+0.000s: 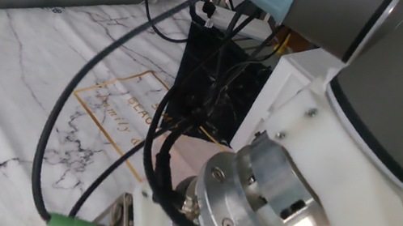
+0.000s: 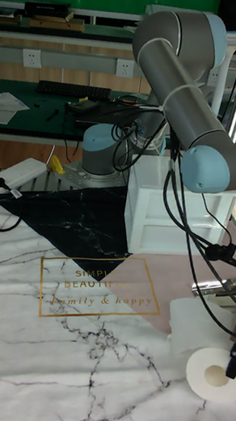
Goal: Take the roll of paper down from the shelf
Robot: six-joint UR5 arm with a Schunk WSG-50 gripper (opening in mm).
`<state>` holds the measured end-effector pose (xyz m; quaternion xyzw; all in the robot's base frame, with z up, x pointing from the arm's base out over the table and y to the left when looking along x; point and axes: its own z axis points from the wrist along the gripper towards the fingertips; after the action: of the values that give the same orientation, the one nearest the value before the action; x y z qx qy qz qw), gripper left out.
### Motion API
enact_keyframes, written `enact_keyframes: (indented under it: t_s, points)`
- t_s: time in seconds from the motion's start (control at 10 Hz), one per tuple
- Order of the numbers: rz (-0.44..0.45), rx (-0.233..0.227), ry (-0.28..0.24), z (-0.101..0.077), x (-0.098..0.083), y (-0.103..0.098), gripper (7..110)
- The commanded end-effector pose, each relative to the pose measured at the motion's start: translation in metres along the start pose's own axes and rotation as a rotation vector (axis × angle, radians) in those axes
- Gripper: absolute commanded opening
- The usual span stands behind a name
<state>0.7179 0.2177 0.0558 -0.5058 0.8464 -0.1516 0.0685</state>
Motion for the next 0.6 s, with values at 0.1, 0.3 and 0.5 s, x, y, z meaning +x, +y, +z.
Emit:
enact_keyframes:
  t_s: [0.1,0.3,0.5]
  points:
    - [-0.11,-0.026,-0.004,-0.004,-0.007,0.002,88]
    - [-0.171,-0.011,-0.004,-0.006,-0.016,-0.004,88]
    - [-0.202,0.007,-0.002,-0.009,-0.02,-0.009,88]
